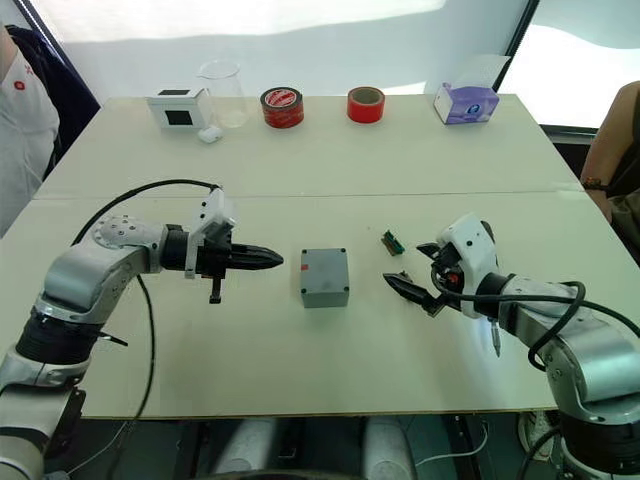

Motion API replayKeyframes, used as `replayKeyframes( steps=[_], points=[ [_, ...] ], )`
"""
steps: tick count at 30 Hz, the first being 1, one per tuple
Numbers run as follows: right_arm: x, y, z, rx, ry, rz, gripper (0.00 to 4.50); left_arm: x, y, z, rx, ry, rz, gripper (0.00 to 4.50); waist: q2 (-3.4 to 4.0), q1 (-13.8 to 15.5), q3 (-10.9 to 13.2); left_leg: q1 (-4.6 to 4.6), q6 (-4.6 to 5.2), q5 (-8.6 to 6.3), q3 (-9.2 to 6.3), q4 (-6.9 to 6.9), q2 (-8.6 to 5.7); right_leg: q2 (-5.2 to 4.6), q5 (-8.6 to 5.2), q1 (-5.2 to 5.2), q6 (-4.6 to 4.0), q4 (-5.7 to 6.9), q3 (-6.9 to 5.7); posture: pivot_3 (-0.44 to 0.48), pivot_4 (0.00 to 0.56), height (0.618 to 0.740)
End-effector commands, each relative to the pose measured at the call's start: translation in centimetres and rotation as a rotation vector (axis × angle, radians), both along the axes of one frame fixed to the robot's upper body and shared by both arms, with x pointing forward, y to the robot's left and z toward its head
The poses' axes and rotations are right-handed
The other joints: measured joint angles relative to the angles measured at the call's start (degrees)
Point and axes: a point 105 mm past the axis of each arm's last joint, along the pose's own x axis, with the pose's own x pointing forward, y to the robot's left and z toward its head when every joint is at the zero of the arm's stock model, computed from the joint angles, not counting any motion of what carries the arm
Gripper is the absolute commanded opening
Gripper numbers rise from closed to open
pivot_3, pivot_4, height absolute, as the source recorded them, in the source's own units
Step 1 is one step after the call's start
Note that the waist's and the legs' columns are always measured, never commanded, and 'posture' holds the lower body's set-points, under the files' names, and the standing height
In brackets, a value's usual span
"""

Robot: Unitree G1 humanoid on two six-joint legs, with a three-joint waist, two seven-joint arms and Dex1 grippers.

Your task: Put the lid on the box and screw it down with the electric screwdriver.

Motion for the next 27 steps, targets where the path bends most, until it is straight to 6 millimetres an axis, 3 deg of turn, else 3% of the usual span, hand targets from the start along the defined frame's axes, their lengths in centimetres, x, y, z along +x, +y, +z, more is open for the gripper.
replayKeyframes(
  steps=[1,3,9,23,27],
  points=[
    [0.3,0.0,-0.6,-0.021,-0.024,-0.014,4.27,-0.5,-1.0,1.1,-0.012,-0.036,-0.043,0.0,0.0,-0.11,0.0,0.0,0.0,0.0,0.02,0.0,0.0,0.0,0.0,0.0,0.0,0.0,0.0,0.0,0.15,0.74],
    [0.6,-0.3,-1.3,-0.039,-0.016,-0.031,3.85,-0.6,-1.2,1.2,-0.015,-0.036,-0.045,0.0,0.0,-0.15,0.0,0.02,0.0,0.0,0.03,0.0,0.0,0.01,0.0,0.0,0.0,0.02,0.01,0.0,0.15,0.74],
    [1.7,-0.7,-2.4,-0.043,-0.013,-0.079,1.79,-0.9,-1.6,1.0,-0.001,-0.037,-0.062,0.0,0.0,-0.07,0.0,0.03,0.0,0.0,0.03,0.0,0.01,0.03,0.0,0.01,0.0,0.02,0.01,0.0,0.15,0.74],
    [2.4,-0.2,-2.9,-0.002,-0.019,-0.097,1.79,-1.2,-1.5,0.6,0.011,-0.032,-0.052,0.0,0.0,-0.09,0.0,0.03,0.0,0.0,0.03,0.0,0.01,0.04,0.0,0.02,0.0,0.01,0.01,0.0,0.15,0.74],
    [2.5,-0.1,-3.1,0.001,-0.018,-0.104,0.63,-1.2,-1.6,0.6,0.005,-0.03,-0.05,0.0,0.0,-0.11,0.0,0.03,0.0,0.0,0.03,0.0,0.01,0.04,0.0,0.01,0.0,0.02,0.01,0.0,0.15,0.74]
  ],
)
